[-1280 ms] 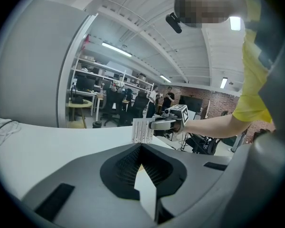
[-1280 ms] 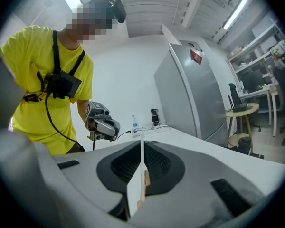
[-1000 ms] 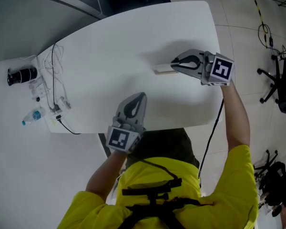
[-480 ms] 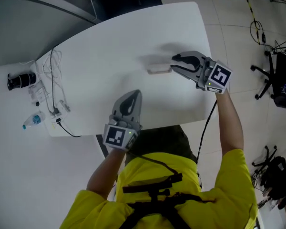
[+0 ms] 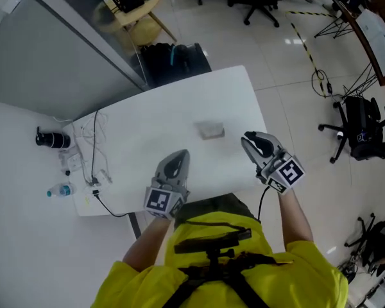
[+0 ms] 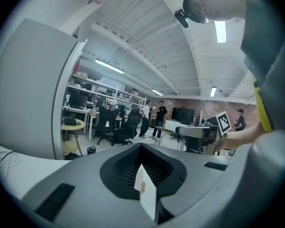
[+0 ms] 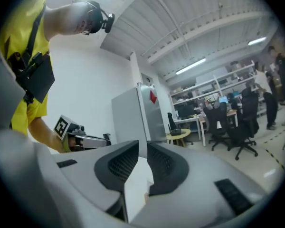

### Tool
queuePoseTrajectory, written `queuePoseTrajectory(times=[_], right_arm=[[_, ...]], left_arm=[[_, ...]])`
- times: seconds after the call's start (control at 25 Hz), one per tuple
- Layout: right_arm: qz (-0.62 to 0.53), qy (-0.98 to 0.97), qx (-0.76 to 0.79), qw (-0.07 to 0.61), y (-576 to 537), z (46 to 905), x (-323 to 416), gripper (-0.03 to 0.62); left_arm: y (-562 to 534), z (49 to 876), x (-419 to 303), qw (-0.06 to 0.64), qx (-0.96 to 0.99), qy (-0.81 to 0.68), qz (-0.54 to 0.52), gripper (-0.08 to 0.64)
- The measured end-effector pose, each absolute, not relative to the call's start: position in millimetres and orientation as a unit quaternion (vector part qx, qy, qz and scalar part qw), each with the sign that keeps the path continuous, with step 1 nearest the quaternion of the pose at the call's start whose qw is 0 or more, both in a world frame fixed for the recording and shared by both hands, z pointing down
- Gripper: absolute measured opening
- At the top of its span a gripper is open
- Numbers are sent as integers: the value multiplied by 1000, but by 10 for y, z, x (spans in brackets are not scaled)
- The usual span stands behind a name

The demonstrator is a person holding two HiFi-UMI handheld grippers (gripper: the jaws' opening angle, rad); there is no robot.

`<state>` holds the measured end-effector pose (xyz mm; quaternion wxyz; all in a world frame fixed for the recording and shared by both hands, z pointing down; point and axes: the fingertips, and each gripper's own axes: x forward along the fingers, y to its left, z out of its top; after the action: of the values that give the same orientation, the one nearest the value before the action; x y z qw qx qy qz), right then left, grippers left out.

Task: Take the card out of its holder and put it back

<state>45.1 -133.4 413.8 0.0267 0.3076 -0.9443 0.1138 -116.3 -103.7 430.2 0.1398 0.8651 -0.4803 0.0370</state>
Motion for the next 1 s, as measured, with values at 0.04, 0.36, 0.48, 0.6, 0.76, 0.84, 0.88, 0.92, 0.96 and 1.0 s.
queuePoseTrajectory(times=[0.04, 0.36, 0.48, 0.6, 0.76, 0.84, 0.88, 0.92, 0.96, 1.0], right_arm=[[120, -936, 329, 18, -1255, 4065, 463, 61], [138, -888, 438, -7, -767, 3807, 454, 6], [150, -877, 457, -7, -679, 3818, 488, 5], [162, -865, 474, -6, -642, 3838, 486, 5], [147, -865, 480, 9, -549, 3827, 336, 5], [135, -867, 479, 19, -509, 3814, 241, 5], [136, -867, 478, 21, -498, 3818, 202, 5], [142, -866, 478, 22, -495, 3833, 174, 5], [150, -864, 480, 21, -496, 3855, 158, 5], [158, -861, 482, 20, -497, 3879, 153, 5]], left_arm=[[-994, 4230, -1199, 137, 867, -479, 33, -3], [-694, 3914, -1338, 136, 879, -458, 17, -3], [-649, 3874, -1323, 132, 885, -447, 15, -3], [-631, 3836, -1307, 134, 890, -435, 18, -3], [-605, 3842, -1324, 131, 896, -423, 21, -3], [-613, 3850, -1340, 127, 898, -420, 21, -3], [-625, 3852, -1350, 127, 899, -420, 21, -3], [-640, 3851, -1360, 126, 899, -419, 20, -3], [-654, 3847, -1370, 126, 899, -419, 19, -3], [-665, 3842, -1378, 126, 899, -419, 19, -3]])
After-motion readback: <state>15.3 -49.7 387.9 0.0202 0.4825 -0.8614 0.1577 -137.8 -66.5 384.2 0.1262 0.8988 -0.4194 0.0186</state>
